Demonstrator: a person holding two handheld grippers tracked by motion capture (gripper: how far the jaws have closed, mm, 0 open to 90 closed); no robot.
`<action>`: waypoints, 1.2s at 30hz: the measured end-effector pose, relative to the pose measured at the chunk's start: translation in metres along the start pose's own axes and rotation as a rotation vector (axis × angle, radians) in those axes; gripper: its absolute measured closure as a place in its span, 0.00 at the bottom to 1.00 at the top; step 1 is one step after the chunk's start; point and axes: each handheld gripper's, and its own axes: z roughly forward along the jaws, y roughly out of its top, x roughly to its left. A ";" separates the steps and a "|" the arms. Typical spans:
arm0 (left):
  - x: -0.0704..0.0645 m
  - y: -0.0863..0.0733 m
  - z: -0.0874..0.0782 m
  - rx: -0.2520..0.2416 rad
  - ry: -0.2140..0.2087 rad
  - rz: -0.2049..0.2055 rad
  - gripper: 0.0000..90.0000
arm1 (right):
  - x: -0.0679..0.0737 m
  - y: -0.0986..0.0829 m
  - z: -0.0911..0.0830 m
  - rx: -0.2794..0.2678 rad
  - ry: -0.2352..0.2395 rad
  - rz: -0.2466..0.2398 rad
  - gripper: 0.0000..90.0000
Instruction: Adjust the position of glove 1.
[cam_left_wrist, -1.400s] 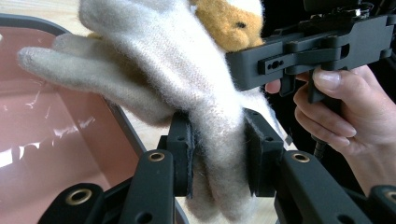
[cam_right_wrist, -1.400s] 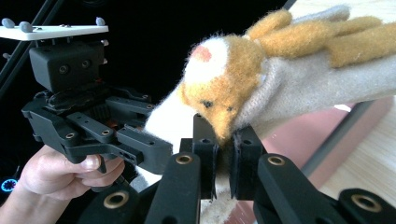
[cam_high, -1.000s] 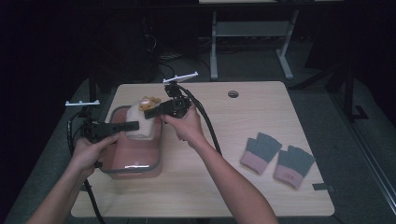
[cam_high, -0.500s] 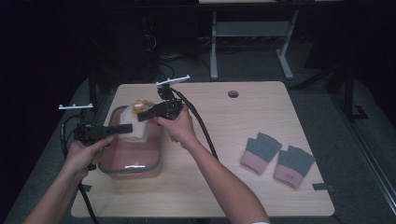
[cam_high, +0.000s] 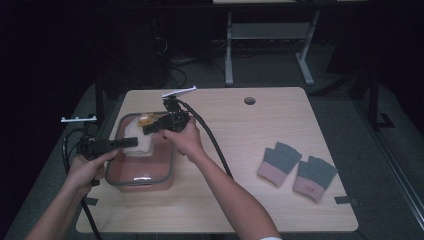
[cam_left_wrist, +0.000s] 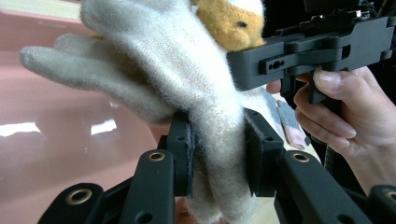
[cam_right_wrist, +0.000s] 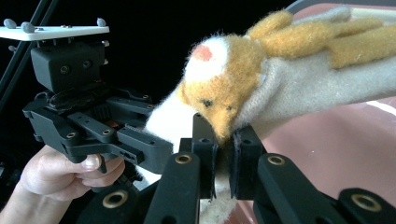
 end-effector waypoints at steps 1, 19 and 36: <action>0.002 -0.001 0.000 0.002 0.002 -0.005 0.74 | -0.001 0.000 0.002 0.005 0.000 0.006 0.92; 0.023 -0.014 0.011 0.065 0.049 -0.048 0.74 | -0.026 -0.013 0.028 0.050 -0.008 0.053 0.92; 0.032 -0.027 0.027 0.115 0.096 -0.075 0.75 | -0.038 -0.022 0.039 0.120 -0.088 0.049 0.88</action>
